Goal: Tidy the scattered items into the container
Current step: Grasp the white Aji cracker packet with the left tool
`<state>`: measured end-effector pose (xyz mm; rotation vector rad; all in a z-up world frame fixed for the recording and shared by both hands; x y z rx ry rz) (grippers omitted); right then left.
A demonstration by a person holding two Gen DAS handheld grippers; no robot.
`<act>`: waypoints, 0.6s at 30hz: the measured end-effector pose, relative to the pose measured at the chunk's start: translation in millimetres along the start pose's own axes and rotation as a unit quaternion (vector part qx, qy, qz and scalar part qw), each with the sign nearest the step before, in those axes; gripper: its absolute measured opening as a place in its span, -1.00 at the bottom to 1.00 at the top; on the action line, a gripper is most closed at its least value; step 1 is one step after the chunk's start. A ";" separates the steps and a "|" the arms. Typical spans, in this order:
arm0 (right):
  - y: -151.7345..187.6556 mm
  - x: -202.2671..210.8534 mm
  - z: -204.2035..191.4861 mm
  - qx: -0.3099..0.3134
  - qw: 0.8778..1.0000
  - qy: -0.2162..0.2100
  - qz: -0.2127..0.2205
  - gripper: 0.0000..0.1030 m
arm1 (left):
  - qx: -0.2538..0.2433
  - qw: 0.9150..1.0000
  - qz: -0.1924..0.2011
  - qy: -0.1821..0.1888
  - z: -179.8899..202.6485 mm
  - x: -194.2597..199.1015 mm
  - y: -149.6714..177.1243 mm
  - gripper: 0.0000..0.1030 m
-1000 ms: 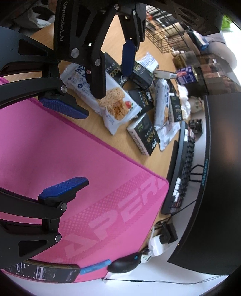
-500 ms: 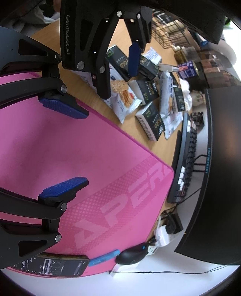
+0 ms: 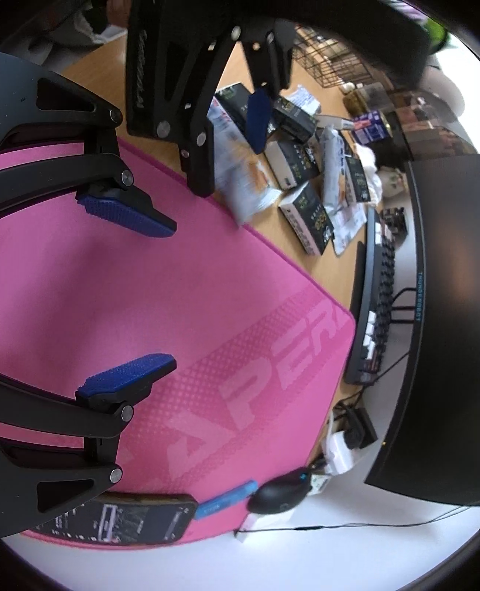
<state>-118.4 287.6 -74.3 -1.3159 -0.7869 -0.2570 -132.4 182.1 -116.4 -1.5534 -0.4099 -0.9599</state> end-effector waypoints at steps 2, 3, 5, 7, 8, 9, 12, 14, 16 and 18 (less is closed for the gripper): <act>0.8 -0.6 -1.5 0.003 1.000 -0.001 0.001 0.26 | 0.004 1.000 -0.001 -0.015 -8.9 0.9 0.6 0.39; 1.5 -1.6 -2.5 0.003 1.000 -0.003 -0.001 0.26 | 0.005 1.000 -0.001 -0.018 -11.2 0.0 0.7 0.38; 3.4 -3.6 -5.7 0.003 1.000 -0.007 -0.004 0.26 | -0.002 1.000 -0.001 -0.019 -11.3 -1.0 0.7 0.00; 3.5 -4.2 -7.2 0.005 1.000 -0.007 -0.004 0.26 | -0.006 1.000 0.000 -0.013 -8.3 -0.2 -0.8 -0.17; 3.3 -4.2 -7.5 0.005 1.000 -0.007 -0.004 0.26 | -0.006 1.000 0.000 -0.012 -8.3 0.2 -1.1 -0.20; 3.0 -4.3 -7.6 0.005 1.000 -0.006 -0.004 0.26 | -0.006 1.000 0.002 -0.009 -8.6 1.3 -2.0 -0.22; 1.9 -4.7 -9.2 0.005 1.000 -0.006 -0.005 0.26 | -0.005 1.000 0.018 -0.009 -13.6 12.9 -9.1 -0.25; -0.4 -4.7 -12.9 0.005 1.000 -0.008 -0.004 0.26 | -0.004 0.999 0.039 -0.016 -20.1 28.3 -18.5 -0.25; -4.1 -4.6 -18.5 0.005 1.000 -0.014 -0.002 0.26 | -0.001 0.999 0.050 -0.020 -27.3 41.7 -23.6 -0.25; -9.9 -4.6 -28.6 0.008 1.000 -0.024 0.001 0.26 | 0.006 0.998 0.056 -0.030 -40.5 52.5 -24.1 -0.25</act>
Point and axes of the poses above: each gripper's, at about its wrist camera, not at the fingertips, and x roughly against the way its jaws point, z to its right, y to its underside, the point moved 8 cm from there along -x, roughly the way its jaws point, and after that the axes turned 13 degrees about z, right-handed, at the moved point
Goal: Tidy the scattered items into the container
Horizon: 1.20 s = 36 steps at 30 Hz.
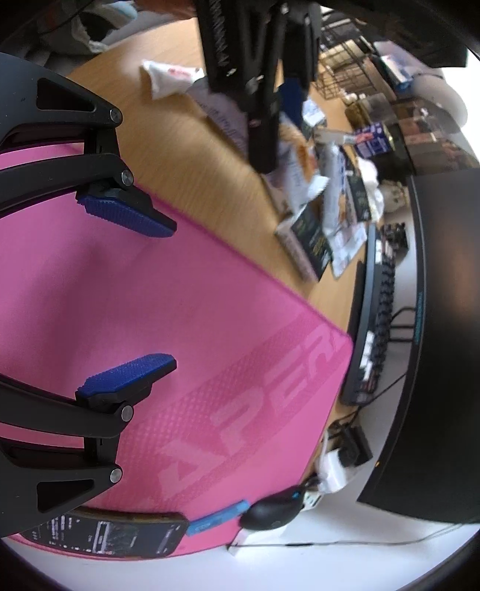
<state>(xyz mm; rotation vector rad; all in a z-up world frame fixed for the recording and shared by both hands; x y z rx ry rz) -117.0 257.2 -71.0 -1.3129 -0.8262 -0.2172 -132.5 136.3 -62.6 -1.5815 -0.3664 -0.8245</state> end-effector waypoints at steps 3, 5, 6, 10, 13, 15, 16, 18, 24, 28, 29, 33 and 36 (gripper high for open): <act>-11.7 -2.2 -21.9 0.012 1.000 -0.017 0.007 0.26 | 0.015 1.000 0.000 -0.015 -26.1 12.6 5.6 -0.25; -19.1 -5.5 -41.2 0.023 0.999 -0.033 0.010 0.26 | 0.027 0.999 -0.001 -0.026 -45.1 20.1 13.3 -0.25; -21.8 -7.8 -51.3 0.029 0.999 -0.041 0.011 0.26 | 0.033 0.999 -0.002 -0.032 -54.3 23.6 18.2 -0.25; -28.8 -17.3 -89.7 0.054 0.997 -0.058 0.012 0.26 | 0.054 0.997 -0.011 -0.060 -92.4 35.8 43.4 -0.25; -36.2 -23.3 -111.1 0.043 0.996 -0.078 0.015 0.26 | 0.074 0.994 -0.020 -0.075 -116.8 40.4 63.6 -0.25; -39.9 -29.1 -123.4 0.035 0.995 -0.087 0.012 0.26 | 0.083 0.993 -0.024 -0.078 -126.3 40.9 73.2 -0.25; -40.5 -31.8 -129.2 0.036 0.995 -0.088 0.011 0.26 | 0.087 0.993 -0.026 -0.078 -131.2 41.8 78.1 -0.25; -41.1 -38.8 -141.8 0.041 0.996 -0.085 0.006 0.26 | 0.096 0.992 -0.028 -0.080 -138.9 42.6 84.6 -0.25; -39.4 -59.3 -161.1 0.045 0.996 -0.071 -0.006 0.36 | 0.101 0.992 -0.029 -0.076 -145.0 42.8 90.8 -0.24; -34.9 -69.5 -162.1 0.046 0.996 -0.070 -0.010 0.36 | 0.105 0.991 -0.035 -0.078 -148.0 38.3 94.2 -0.25; -34.6 -70.5 -160.0 0.049 0.997 -0.065 -0.009 0.36 | 0.106 0.991 -0.036 -0.079 -148.2 37.0 95.0 -0.24; -35.9 -68.9 -147.2 0.048 0.997 -0.059 -0.007 -0.04 | 0.103 0.991 -0.041 -0.078 -143.2 31.3 96.1 -0.24; -35.9 -66.9 -139.9 0.047 0.997 -0.058 -0.011 -0.10 | 0.098 0.992 -0.040 -0.074 -136.7 29.5 93.7 -0.24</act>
Point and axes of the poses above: each gripper's, at about its wrist camera, not at the fingertips, and x roughly against the way its jaws point, z to its right, y to its underside, the point moved 8 cm from there along -x, roughly the way its jaws point, and after that the axes turned 13 degrees about z, right-handed, at the moved point
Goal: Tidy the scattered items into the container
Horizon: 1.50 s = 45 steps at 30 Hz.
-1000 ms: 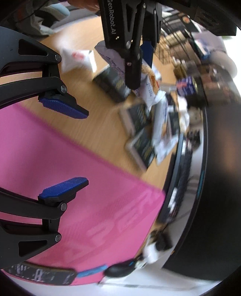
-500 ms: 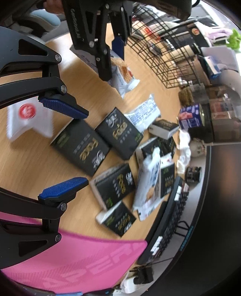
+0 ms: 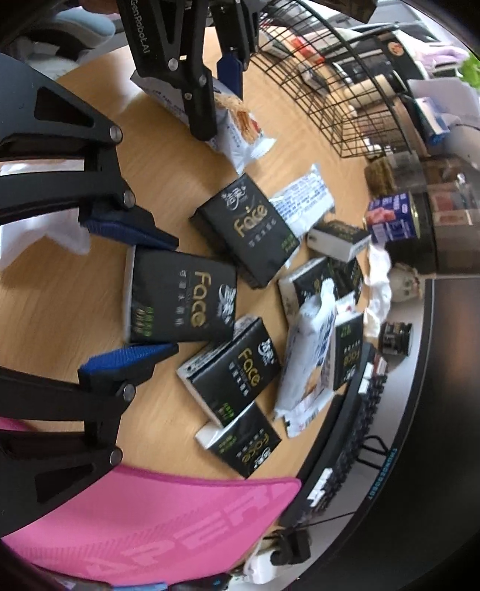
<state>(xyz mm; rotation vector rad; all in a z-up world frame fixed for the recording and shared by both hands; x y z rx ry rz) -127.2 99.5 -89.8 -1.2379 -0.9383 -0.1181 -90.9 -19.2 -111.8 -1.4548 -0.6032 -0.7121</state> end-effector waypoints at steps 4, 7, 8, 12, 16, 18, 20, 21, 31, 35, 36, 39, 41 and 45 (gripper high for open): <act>-0.2 6.3 1.6 0.000 1.000 -0.006 0.005 -0.10 | -0.005 1.000 0.004 0.000 5.2 3.2 -3.7 -0.24; -3.8 16.5 1.1 -0.001 1.000 -0.010 0.015 -0.10 | -0.007 1.000 0.014 -0.002 4.2 10.4 -11.3 -0.24; -6.7 21.4 0.9 0.001 1.000 -0.008 0.021 -0.10 | -0.007 1.000 0.020 -0.002 3.7 14.1 -14.9 -0.24; -24.5 41.9 -3.8 0.011 0.999 -0.007 0.046 -0.10 | -0.004 0.999 0.043 -0.002 -1.5 32.3 -29.9 -0.24; -56.0 54.0 -26.7 0.036 0.996 -0.027 0.071 -0.10 | 0.002 0.997 0.079 -0.012 -19.3 59.4 -52.2 -0.24; -76.2 57.1 -48.7 0.054 0.994 -0.048 0.084 -0.10 | 0.014 0.995 0.101 -0.025 -36.7 75.8 -62.6 -0.24; -97.6 58.5 -78.3 0.074 0.990 -0.072 0.096 -0.10 | 0.034 0.991 0.121 -0.039 -61.0 94.6 -70.5 -0.25; -107.7 59.0 -93.5 0.084 0.988 -0.085 0.102 -0.10 | 0.043 0.989 0.130 -0.046 -73.9 103.7 -72.8 -0.25; -179.9 25.9 -251.5 0.148 0.961 -0.208 0.106 -0.10 | 0.146 0.965 0.150 -0.161 -227.0 147.6 -53.0 -0.24; -183.5 3.2 -286.7 0.153 0.959 -0.222 0.091 -0.10 | 0.174 0.960 0.137 -0.172 -259.3 134.9 -38.9 -0.21; -183.2 -0.7 -292.3 0.157 0.959 -0.220 0.091 -0.09 | 0.175 0.958 0.138 -0.181 -264.6 135.2 -36.5 -0.17; -181.9 -10.5 -299.8 0.161 0.961 -0.207 0.091 -0.09 | 0.172 0.951 0.142 -0.217 -273.8 139.3 -30.3 0.26; -182.5 -12.5 -299.5 0.160 0.961 -0.205 0.093 -0.08 | 0.170 0.948 0.145 -0.225 -275.9 142.4 -27.9 0.36; -181.4 -11.4 -296.6 0.159 0.961 -0.207 0.091 -0.08 | 0.173 0.952 0.139 -0.209 -268.3 142.6 -25.8 0.36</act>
Point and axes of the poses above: each gripper's, at about its wrist camera, not at the fingertips, and x roughly against the way its jaws point, z to its right, y to its underside, the point moved 8 cm from there along -x, roughly the way its jaws point, and after that the axes turned 13 degrees about z, right-handed, at the moved point
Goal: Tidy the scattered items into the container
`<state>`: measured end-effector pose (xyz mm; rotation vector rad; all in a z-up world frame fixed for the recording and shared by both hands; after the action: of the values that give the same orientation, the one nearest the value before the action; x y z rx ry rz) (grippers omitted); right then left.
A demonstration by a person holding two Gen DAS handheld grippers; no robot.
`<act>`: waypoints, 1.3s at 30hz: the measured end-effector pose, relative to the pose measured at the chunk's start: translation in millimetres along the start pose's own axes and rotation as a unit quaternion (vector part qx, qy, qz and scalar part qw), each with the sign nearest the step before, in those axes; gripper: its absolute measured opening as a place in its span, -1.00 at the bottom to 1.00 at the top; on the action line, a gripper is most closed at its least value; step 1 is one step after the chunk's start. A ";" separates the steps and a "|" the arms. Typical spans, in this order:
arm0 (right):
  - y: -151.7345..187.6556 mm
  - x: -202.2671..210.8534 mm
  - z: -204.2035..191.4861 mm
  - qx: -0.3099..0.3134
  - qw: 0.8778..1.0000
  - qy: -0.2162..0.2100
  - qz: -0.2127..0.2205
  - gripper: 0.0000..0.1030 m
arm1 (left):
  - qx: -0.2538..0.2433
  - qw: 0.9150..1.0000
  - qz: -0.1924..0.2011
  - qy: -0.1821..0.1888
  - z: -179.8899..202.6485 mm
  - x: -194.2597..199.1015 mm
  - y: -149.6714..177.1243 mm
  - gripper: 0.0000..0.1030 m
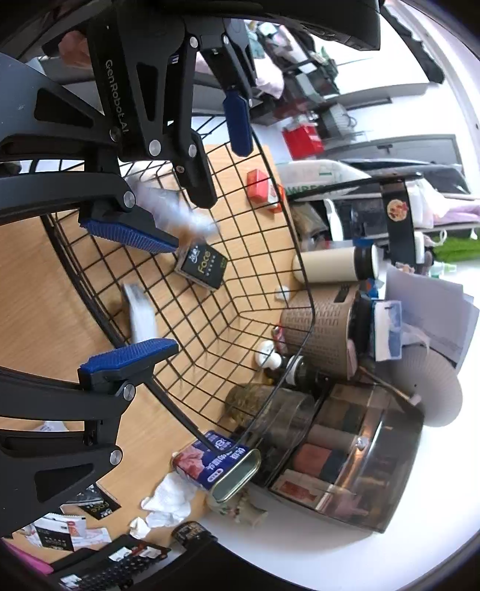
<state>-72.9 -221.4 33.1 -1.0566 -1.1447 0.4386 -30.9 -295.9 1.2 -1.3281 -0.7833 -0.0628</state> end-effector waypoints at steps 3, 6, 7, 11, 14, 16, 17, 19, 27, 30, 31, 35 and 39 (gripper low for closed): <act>5.3 8.6 5.6 -0.003 1.000 0.001 -0.002 -0.08 | -0.002 1.000 0.000 0.016 16.3 6.7 1.6 0.36; 15.0 28.3 19.3 -0.006 1.000 0.010 -0.001 -0.08 | -0.006 0.999 -0.017 0.049 46.1 11.5 6.8 0.36; 19.6 37.0 26.5 -0.008 1.000 0.016 0.000 -0.08 | -0.014 0.998 -0.019 0.063 59.2 13.5 8.4 0.36; 44.0 76.2 64.6 -0.020 0.998 0.053 -0.002 -0.07 | -0.051 0.993 -0.025 0.107 116.4 24.6 19.4 0.36; 66.6 107.8 91.5 -0.022 0.996 0.081 -0.010 -0.08 | -0.080 0.992 -0.023 0.097 152.6 33.7 31.4 0.63; 82.9 128.7 107.1 -0.026 0.995 0.099 -0.013 -0.07 | -0.116 0.990 -0.005 0.076 173.1 38.9 35.8 0.66; 93.3 139.7 115.6 -0.034 0.994 0.106 -0.015 -0.07 | -0.138 0.986 -0.007 0.091 187.5 40.4 39.9 0.66; 112.5 156.5 130.5 -0.048 0.992 0.118 -0.021 -0.06 | -0.153 0.979 -0.023 0.136 213.9 44.1 51.1 0.66; 179.5 191.1 177.4 -0.095 0.981 0.159 -0.050 -0.06 | -0.197 0.957 -0.075 0.198 289.1 36.6 107.4 0.66; 202.5 192.6 190.9 -0.110 0.977 0.168 -0.066 -0.06 | -0.204 0.951 -0.097 0.210 306.2 25.1 124.7 0.66; 209.8 193.3 195.1 -0.116 0.976 0.170 -0.071 -0.06 | -0.207 0.949 -0.101 0.213 311.7 22.3 128.7 0.65; 232.3 197.4 208.0 -0.131 0.973 0.174 -0.082 -0.06 | -0.212 0.946 -0.113 0.217 324.3 12.5 135.1 0.66; 250.5 194.9 223.1 -0.146 0.968 0.182 -0.095 -0.06 | -0.212 0.946 -0.121 0.212 329.0 -1.3 135.8 0.66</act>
<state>-140.8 145.8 -72.5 -1.2084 -0.9833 -0.0810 -124.4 31.0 -104.0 -1.5412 -0.5725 -0.7264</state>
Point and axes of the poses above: each gripper's, at about its wrist camera, not at the fingertips, and x roughly against the way its jaws point, z to its right, y to its underside, the point moved 8 cm from there along -x, roughly the way its jaws point, and after that the axes turned 13 degrees about z, right-handed, at the moved point
